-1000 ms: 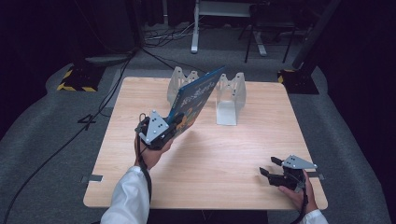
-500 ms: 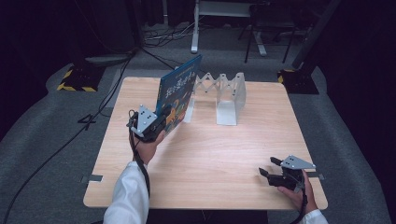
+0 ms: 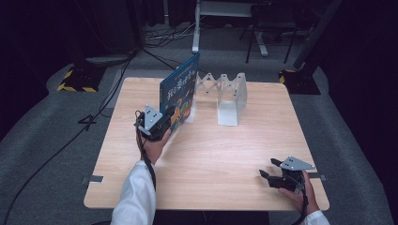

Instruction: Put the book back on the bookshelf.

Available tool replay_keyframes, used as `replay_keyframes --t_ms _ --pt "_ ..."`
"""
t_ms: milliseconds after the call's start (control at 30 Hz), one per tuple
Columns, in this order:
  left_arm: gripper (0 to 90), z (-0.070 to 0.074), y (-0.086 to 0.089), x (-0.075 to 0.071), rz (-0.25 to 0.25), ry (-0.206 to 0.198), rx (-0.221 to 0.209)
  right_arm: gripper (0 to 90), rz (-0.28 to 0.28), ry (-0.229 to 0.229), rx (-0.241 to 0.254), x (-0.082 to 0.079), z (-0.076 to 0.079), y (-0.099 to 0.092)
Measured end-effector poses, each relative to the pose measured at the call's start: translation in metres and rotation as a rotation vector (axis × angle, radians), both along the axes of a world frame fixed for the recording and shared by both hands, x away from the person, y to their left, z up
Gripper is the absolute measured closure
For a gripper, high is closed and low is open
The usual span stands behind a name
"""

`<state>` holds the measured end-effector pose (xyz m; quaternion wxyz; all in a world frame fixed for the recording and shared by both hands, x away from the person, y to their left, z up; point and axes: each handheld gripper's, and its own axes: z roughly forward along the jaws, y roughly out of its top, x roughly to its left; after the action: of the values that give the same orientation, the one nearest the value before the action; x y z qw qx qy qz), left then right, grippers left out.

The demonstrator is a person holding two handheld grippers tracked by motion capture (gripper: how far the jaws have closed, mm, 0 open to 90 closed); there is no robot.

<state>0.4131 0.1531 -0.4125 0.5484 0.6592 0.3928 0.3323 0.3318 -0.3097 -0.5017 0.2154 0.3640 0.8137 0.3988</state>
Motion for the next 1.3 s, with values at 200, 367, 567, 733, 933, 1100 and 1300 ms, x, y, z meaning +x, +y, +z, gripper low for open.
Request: replay_keyframes --t_ms 200,367,567,733,933,1100,1300 --pt "82.8 -0.006 -0.003 0.007 0.009 0.024 -0.005 31.1 0.005 0.003 -0.01 0.001 0.0 0.001" --pt "82.7 -0.014 -0.007 0.013 0.015 0.044 0.008 30.9 0.003 0.006 -0.012 0.0 0.0 0.001" --pt "82.6 -0.014 -0.014 0.019 0.026 0.044 0.023 30.8 0.004 0.007 -0.016 0.001 -0.001 0.002" --pt "82.5 -0.014 -0.017 0.024 0.045 0.05 0.017 30.7 0.006 0.007 -0.019 0.001 -0.001 0.002" --pt "82.2 -0.015 -0.021 0.03 0.089 0.052 0.003 30.7 0.01 0.012 -0.021 0.001 -0.001 0.002" --pt "81.7 -0.015 -0.026 0.037 0.115 0.049 0.005 30.4 0.003 0.023 -0.046 0.002 -0.001 0.004" --pt "78.4 -0.017 -0.03 0.04 0.157 0.032 0.071 30.1 -0.001 0.033 -0.055 0.003 -0.002 0.005"
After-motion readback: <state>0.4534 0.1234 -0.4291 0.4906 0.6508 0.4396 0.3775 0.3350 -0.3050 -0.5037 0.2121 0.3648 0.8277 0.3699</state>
